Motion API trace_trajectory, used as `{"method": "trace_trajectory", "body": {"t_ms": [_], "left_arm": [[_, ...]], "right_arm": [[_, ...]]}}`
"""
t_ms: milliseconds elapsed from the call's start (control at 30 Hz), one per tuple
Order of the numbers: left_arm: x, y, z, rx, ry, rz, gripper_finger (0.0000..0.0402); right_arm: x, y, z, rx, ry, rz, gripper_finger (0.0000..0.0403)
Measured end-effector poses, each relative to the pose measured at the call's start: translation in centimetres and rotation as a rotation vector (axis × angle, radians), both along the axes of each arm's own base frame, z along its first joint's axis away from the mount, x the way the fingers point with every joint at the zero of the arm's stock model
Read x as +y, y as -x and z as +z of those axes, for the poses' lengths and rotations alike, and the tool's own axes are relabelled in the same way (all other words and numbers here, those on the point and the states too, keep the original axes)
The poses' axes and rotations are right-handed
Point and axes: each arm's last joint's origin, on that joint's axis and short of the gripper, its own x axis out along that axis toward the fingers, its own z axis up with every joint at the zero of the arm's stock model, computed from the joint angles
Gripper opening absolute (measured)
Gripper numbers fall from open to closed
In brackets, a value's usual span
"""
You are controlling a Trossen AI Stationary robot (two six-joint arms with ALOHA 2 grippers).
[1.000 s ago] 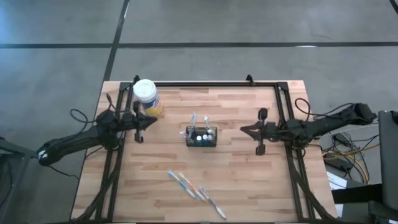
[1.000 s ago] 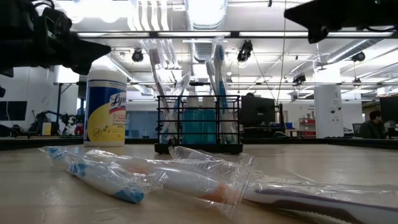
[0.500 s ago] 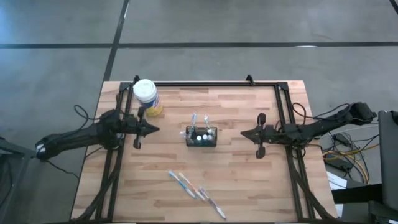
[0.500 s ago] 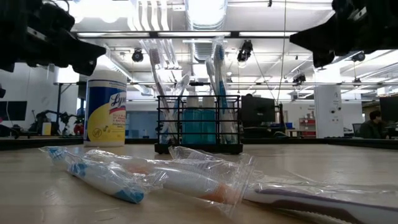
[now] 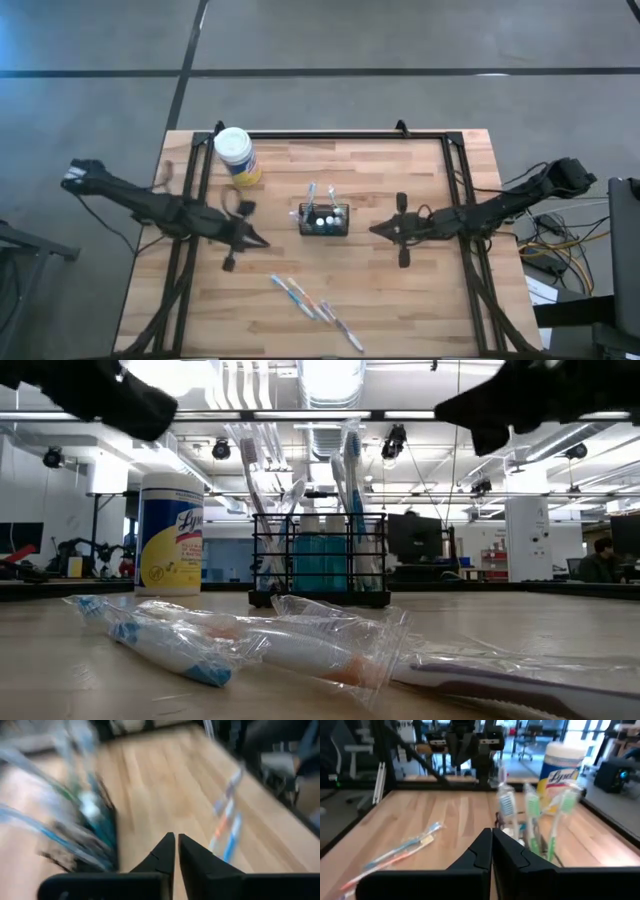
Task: Pick & Place toothbrushing station
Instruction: Put the purple toothbrush into the wire organizer
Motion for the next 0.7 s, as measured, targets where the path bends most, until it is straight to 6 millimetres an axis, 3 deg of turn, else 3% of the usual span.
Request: {"method": "trace_trajectory", "body": {"t_ms": [100,200,267,400,500,700], "left_arm": [[-0.8,-1.2,-0.8,0.111,0.038,0.020,0.0050],[-1.3,-2.3,-0.4,0.103,0.066,0.037,0.0074],[-1.3,-2.5,-1.2,0.149,0.028,0.047,0.0089],[-1.0,-2.5,-0.7,0.079,-0.041,0.071,0.0106],[-0.4,-1.6,-0.5,0.034,-0.053,0.077,0.0103],[1.8,1.7,0.0,-0.155,0.019,0.154,0.0066]], "right_arm": [[0.5,-1.5,0.6,0.064,0.006,-0.001,0.0008],[1.1,-3.1,1.0,0.152,-0.008,0.011,0.0008],[1.7,-4.1,1.2,0.216,-0.015,0.036,0.0008],[3.1,-5.7,1.7,0.310,-0.005,0.039,0.0008],[4.5,-6.4,2.3,0.329,-0.016,0.053,0.0008],[7.4,-5.6,3.0,0.445,-0.141,0.094,0.0008]]}}
